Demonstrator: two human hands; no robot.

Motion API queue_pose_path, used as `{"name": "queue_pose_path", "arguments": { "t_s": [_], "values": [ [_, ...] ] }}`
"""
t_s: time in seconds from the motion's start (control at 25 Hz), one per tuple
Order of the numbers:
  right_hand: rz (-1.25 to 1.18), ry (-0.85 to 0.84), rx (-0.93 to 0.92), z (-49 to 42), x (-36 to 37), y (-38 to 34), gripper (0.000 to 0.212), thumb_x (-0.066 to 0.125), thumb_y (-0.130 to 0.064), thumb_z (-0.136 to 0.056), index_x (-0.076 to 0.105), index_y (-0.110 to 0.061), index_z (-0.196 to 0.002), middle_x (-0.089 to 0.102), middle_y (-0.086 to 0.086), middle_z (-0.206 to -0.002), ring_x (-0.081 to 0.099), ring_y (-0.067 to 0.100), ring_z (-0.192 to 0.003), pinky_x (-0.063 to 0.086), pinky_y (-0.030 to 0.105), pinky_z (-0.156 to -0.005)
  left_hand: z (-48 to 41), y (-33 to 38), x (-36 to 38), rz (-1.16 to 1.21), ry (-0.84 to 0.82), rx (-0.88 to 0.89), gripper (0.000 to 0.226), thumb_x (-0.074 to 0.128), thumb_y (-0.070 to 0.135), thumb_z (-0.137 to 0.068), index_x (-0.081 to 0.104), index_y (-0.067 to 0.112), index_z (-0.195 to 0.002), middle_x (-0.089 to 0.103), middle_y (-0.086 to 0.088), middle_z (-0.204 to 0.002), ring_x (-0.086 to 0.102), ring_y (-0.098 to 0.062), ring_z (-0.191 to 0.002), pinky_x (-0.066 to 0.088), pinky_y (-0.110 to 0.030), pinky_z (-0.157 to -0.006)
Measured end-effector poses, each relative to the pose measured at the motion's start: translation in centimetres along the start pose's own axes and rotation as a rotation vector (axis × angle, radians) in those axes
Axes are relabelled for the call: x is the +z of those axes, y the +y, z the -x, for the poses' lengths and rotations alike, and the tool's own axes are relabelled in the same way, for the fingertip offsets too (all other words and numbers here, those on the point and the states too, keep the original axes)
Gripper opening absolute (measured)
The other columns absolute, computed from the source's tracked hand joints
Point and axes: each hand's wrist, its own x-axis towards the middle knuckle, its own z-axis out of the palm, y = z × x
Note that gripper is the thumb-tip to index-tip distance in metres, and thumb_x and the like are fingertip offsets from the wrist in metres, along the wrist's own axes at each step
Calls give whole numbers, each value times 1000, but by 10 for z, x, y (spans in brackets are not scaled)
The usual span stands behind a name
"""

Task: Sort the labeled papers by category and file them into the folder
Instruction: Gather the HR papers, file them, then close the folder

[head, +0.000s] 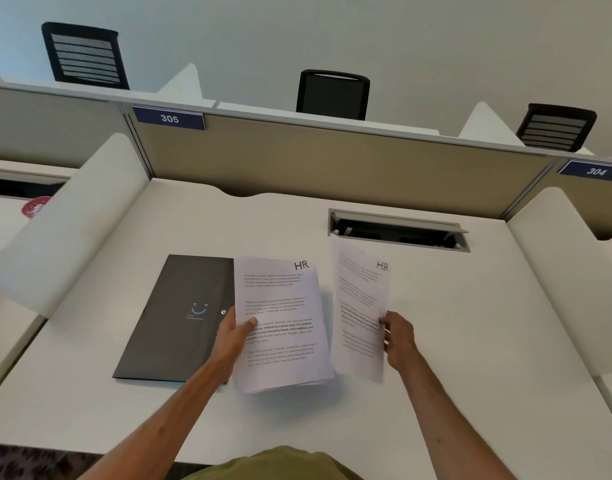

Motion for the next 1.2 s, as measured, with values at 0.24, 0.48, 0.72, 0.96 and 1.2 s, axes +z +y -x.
{"name": "queue_pose_path", "arguments": {
  "t_s": [0.24,0.48,0.72,0.96,1.2],
  "values": [
    [231,-161,-99,14,48,11,21,59,-7,-87,74,-14,-101,75,10,-100,62,23,-84,46,40,-75,2,8,11,-17,-71,10,39,71,20,-101,60,29,-138,79,-2,-121,80,-29,-101,64,-59,-90],
    [231,-268,-86,27,71,21,17,63,-14,-96,68,-18,-111,81,4,-104,75,25,-89,55,40,-79,12,14,27,-86,-89,22,28,69,27,-103,64,39,-127,79,8,-115,76,-21,-110,61,-51,-96],
    [350,-264,-155,29,75,27,22,65,-17,-97,58,-16,-117,73,8,-116,72,27,-104,60,45,-92,12,12,34,-9,-130,-88,44,38,56,-112,64,33,-138,76,8,-128,74,-17,-116,60,-42,-97],
    [432,-316,-214,34,70,15,24,57,-12,-102,52,-17,-125,69,3,-121,70,20,-107,58,41,-95,10,18,40,-254,-141,21,32,58,5,-103,57,25,-127,71,5,-126,74,-21,-109,64,-30,-74],
    [442,-332,-421,38,64,-7,25,62,-4,-99,76,-23,-106,80,1,-109,77,22,-98,62,50,-94,4,36,49,-287,-104,137,42,52,-4,-93,59,24,-123,72,6,-118,72,-19,-110,63,-29,-76]
  ]
}}
